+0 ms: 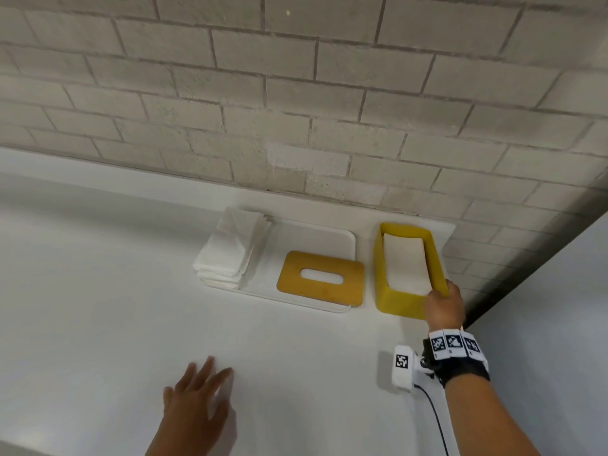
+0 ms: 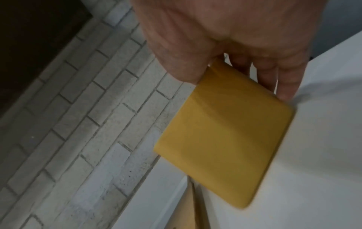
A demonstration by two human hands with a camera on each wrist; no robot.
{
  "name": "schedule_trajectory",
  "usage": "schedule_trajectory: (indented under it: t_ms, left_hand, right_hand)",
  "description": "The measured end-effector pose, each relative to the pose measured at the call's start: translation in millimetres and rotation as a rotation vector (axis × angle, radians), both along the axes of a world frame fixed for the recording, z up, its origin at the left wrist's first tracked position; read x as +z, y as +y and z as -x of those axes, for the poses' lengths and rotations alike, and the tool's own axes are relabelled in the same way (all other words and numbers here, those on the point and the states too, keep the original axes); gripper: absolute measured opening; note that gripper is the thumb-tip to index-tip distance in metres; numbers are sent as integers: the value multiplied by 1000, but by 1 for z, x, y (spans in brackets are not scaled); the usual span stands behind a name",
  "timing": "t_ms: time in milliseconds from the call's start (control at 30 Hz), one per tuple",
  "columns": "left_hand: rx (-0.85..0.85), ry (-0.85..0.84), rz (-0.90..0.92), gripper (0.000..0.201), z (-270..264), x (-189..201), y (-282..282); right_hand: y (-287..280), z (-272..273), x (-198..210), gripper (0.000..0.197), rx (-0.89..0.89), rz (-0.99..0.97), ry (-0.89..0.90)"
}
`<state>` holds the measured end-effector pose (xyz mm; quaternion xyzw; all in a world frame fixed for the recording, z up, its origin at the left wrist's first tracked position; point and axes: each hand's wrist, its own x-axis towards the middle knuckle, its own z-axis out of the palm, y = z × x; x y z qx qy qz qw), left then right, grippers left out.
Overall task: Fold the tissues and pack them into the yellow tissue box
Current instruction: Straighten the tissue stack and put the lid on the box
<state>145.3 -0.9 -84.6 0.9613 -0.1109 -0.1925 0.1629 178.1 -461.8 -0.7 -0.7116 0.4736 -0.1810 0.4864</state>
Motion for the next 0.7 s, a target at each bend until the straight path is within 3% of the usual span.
schedule_trajectory:
  t_ms: [233, 333, 467, 600, 700]
  left_hand:
    - [-34, -3, -40, 46, -4, 2, 13]
    - [-25, -136, -1, 48, 0, 30, -2]
    - [-81, -179, 211, 48, 4, 69, -35]
    - [-127, -245, 462, 53, -15, 88, -47]
    - [-182, -229, 518, 64, -29, 93, -47]
  right_hand:
    - [35, 86, -5, 51, -283, -70, -179]
    - [59, 112, -4, 47, -392, -147, -314]
    - [84, 124, -15, 43, -499, -199, -341]
    - [105, 130, -16, 46, -446, -151, -352]
    - [117, 137, -17, 42, -401, -95, -355]
